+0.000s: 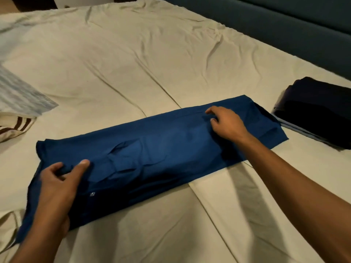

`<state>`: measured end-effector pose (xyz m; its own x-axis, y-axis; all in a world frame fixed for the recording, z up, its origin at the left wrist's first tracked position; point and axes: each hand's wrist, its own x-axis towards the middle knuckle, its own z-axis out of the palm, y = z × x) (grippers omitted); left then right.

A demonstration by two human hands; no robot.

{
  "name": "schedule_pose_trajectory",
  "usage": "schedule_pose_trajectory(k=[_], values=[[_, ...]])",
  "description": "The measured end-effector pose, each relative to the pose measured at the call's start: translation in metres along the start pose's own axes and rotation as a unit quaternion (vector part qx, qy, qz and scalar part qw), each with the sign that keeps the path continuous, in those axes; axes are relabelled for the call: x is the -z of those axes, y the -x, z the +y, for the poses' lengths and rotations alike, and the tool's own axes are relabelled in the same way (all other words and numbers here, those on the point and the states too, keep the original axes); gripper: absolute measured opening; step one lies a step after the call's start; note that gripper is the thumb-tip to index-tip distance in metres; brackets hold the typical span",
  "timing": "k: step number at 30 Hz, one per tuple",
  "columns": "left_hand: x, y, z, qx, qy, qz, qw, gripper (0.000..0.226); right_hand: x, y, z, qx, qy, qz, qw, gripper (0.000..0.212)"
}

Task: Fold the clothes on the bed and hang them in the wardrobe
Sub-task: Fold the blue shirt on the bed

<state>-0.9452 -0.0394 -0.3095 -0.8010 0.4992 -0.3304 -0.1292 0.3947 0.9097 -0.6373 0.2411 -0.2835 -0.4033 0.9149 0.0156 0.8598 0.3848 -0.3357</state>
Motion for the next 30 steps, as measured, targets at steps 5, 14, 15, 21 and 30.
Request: schedule_pose_trajectory(k=[5, 14, 15, 21, 30], values=[[-0.009, -0.009, 0.009, -0.072, -0.067, 0.002, 0.995, 0.026, -0.011, -0.009, 0.000, 0.048, 0.120, -0.047, 0.991, 0.049], [0.004, -0.041, 0.019, -0.089, -0.214, 0.066, 0.970, 0.023, -0.050, 0.039, -0.082, 0.199, 0.059, 0.013, 0.978, 0.042], [0.005, -0.036, 0.020, -0.098, -0.217, 0.057, 0.970, 0.029, -0.056, 0.049, -0.092, 0.215, 0.054, 0.007, 0.975, 0.042], [0.007, -0.016, 0.011, -0.108, -0.157, -0.047, 0.980, 0.041, -0.100, 0.088, -0.130, 0.306, 0.080, -0.045, 0.948, 0.051], [0.009, -0.017, 0.021, -0.219, -0.201, 0.041, 0.954, 0.022, -0.094, 0.077, -0.137, 0.246, 0.115, -0.132, 0.953, 0.072]])
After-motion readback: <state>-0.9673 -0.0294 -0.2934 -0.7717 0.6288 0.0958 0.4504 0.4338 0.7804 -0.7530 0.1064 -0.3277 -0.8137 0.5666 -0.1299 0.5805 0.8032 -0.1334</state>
